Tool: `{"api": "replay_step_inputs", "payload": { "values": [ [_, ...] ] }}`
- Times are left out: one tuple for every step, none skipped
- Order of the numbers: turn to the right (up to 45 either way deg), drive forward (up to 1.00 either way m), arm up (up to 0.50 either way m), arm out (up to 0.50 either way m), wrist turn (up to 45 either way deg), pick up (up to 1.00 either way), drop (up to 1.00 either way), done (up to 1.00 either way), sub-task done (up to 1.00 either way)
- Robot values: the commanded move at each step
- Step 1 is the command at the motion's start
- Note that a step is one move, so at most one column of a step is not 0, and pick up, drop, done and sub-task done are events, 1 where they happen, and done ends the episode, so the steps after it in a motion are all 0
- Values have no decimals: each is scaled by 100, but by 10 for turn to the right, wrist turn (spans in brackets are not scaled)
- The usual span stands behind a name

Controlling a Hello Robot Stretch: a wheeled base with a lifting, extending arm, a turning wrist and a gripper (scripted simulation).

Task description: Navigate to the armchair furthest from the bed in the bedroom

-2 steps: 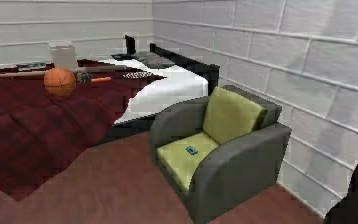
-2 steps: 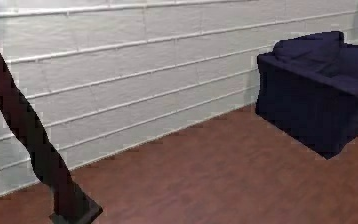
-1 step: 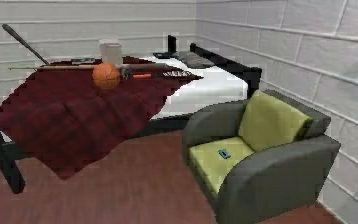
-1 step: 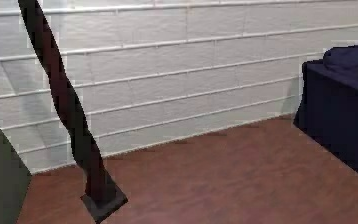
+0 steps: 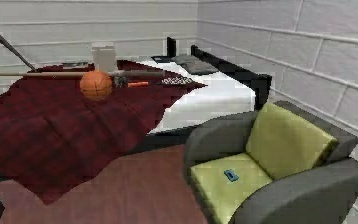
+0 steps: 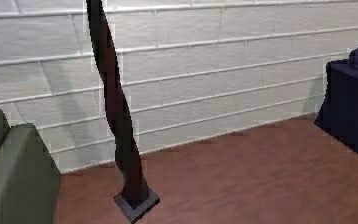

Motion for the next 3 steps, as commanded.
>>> {"api": "replay_step_inputs", "payload": {
  "values": [
    [-330, 0, 0, 0, 0, 0, 0, 0, 0],
    [0, 65, 0, 0, 0, 0, 0, 0, 0],
    [-450, 0, 0, 0, 0, 0, 0, 0, 0]
  ]
}}
